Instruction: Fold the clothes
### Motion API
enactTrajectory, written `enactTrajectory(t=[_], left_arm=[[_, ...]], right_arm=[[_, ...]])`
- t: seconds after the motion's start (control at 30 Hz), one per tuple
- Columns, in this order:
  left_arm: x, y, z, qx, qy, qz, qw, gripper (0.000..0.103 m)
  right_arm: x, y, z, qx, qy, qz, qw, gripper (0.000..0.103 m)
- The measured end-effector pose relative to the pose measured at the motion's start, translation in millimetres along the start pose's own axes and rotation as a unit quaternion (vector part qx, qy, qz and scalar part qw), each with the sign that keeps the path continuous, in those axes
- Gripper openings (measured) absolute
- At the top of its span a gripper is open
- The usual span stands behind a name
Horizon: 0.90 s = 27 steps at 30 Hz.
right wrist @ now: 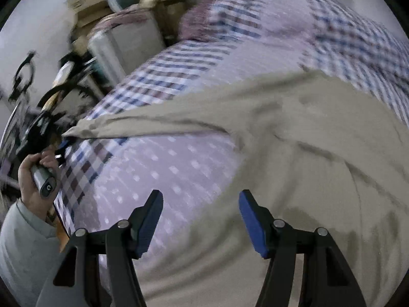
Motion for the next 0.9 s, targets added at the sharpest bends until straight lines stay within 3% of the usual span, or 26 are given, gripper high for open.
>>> enactTrajectory(t=[0.1, 0.23, 0.4, 0.7, 0.9], left_arm=[[-1.2, -7.7, -11.2, 0.02, -0.017, 0.01, 0.9996, 0.073], [-2.5, -20.7, -24.4, 0.05, -0.024, 0.015, 0.9984, 0.073], [-10.6, -25.0, -18.3, 0.027, -0.026, 0.005, 0.9993, 0.073], [-21.5, -46.1, -23.5, 0.028, -0.021, -0.008, 0.9994, 0.073], [-27.1, -57.0, -22.7, 0.014, -0.017, -0.005, 0.9997, 0.073]], right_arm=[[-27.4, -28.2, 25.7, 0.01, -0.018, -0.08, 0.997, 0.065], [-40.6, -53.3, 61.5, -0.001, -0.007, -0.17, 0.985, 0.064], [-52.5, -67.1, 104.7, -0.031, -0.015, -0.212, 0.977, 0.064], [-140.8, -90.2, 159.1, -0.048, -0.132, -0.239, 0.961, 0.063], [-187.8, -90.0, 190.5, -0.062, -0.133, -0.285, 0.947, 0.051]])
Point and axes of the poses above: each gripper's, at about its wrist camera, not at the fingertips, and z roughly the way its jaws point, x to its right, y to its underside, the point moved 4 cm from there along z, roughly the way its jaws point, and after that the axes turned 6 degrees about x, right-handed, at the moved point
